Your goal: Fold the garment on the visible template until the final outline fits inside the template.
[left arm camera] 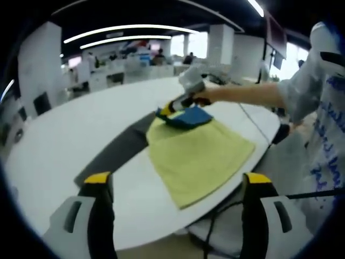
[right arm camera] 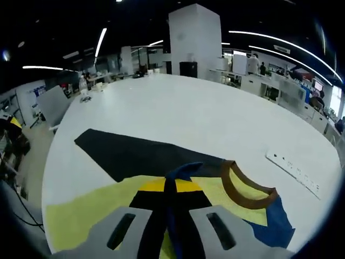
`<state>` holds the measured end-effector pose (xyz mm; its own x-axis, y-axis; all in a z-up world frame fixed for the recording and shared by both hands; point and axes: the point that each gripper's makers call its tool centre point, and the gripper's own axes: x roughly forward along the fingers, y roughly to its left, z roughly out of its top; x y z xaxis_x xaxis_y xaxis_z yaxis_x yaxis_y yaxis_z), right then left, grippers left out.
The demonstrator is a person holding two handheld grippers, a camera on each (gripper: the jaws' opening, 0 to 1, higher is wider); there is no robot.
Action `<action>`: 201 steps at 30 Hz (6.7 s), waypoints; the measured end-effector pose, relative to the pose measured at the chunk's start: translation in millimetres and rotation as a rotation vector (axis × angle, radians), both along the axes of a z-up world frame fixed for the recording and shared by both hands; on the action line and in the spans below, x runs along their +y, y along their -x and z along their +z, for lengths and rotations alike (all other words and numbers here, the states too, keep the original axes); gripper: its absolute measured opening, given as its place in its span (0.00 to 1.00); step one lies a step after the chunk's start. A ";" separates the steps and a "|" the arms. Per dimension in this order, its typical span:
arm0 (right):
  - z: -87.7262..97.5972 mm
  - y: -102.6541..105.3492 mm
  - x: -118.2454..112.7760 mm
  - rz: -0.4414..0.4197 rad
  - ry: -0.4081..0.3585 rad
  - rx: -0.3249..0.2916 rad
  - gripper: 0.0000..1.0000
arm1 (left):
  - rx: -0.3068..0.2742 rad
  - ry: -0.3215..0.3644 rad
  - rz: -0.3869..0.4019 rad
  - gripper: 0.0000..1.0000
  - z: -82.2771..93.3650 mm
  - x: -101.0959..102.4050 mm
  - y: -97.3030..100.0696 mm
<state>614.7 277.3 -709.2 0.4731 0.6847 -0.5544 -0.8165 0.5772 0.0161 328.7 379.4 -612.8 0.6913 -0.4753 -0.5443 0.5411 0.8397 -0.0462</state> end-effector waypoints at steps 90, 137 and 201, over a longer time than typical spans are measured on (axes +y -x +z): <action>-36.0 68.1 -14.4 0.085 0.021 0.086 0.34 | -0.019 -0.020 0.006 0.89 5.5 -1.6 4.2; 5.0 125.5 -80.9 0.056 0.015 0.057 1.00 | -0.007 -0.043 -0.022 0.86 2.1 -14.1 12.8; 99.3 258.0 -148.2 -0.110 -0.115 -0.106 1.00 | -0.089 -0.006 -0.024 0.90 16.6 -28.6 35.4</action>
